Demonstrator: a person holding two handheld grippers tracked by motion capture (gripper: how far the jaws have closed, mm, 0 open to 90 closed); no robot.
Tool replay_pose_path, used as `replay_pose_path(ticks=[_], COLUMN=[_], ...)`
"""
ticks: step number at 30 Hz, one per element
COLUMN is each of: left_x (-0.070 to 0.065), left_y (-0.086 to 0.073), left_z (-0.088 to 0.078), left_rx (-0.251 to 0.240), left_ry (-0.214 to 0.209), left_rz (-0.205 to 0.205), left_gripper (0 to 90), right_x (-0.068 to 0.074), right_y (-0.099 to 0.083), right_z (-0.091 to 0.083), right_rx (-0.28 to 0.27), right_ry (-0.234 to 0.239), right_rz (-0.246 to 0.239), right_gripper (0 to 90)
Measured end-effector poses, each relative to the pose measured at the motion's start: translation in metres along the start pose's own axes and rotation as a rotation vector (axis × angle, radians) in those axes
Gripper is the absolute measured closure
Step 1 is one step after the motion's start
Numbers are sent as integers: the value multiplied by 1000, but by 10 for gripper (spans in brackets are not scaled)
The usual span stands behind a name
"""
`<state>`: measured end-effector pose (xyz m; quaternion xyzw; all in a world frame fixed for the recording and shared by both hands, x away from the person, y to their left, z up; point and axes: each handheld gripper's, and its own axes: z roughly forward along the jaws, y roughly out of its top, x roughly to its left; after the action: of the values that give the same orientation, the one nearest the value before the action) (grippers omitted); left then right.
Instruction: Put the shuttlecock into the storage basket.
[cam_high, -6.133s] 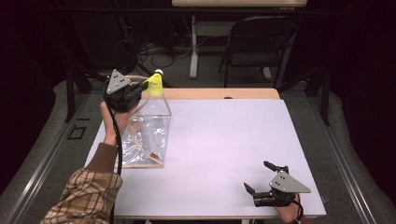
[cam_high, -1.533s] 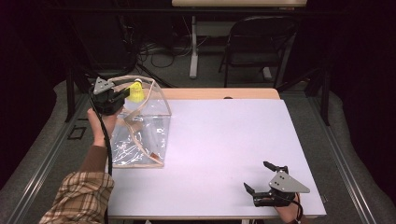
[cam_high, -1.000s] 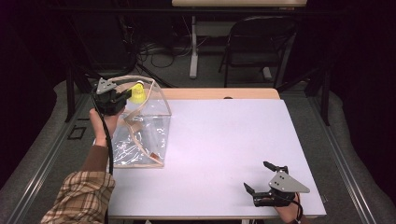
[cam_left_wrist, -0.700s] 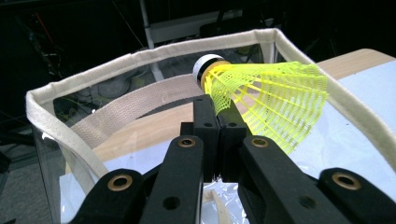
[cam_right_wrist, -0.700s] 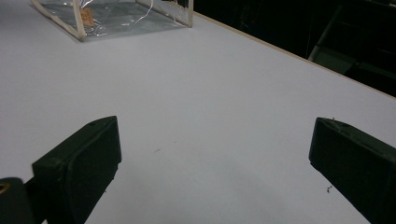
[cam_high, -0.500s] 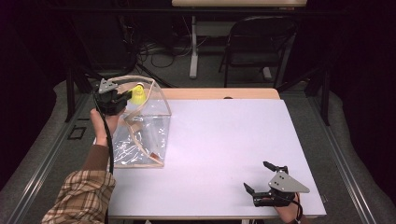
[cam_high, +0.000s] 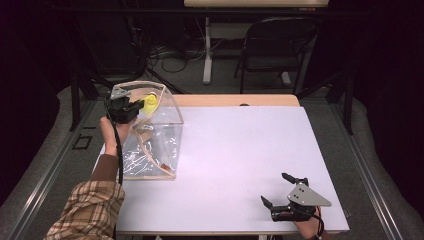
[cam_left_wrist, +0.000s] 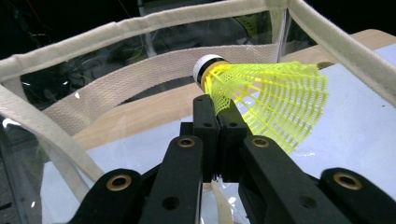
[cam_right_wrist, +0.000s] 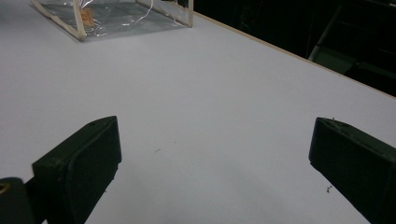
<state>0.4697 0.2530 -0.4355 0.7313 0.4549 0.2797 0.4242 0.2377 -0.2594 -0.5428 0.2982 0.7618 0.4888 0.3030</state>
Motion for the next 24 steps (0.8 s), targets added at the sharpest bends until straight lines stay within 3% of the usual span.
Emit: replay_pose_path(ticks=[6, 9, 14, 19, 24], left_x=[-2, -2, 1, 6, 6], left_y=[0, -1, 0, 2, 5], left_z=[5, 6, 2, -8, -16], left_rx=[14, -4, -28, -47, -51], left_ry=[-18, -43, -45, -54, -38], left_rz=[5, -3, -18, -46, -39], left_gripper=[870, 757, 588, 467, 362], right_x=[0, 0, 0, 0, 0], right_y=[0, 0, 0, 0, 0], right_z=[0, 0, 0, 0, 0], right_rx=[1, 1, -1, -1, 0], right_ry=[1, 1, 0, 0, 3], right_rz=[0, 0, 0, 0, 3], right_gripper=[19, 19, 19, 20, 20])
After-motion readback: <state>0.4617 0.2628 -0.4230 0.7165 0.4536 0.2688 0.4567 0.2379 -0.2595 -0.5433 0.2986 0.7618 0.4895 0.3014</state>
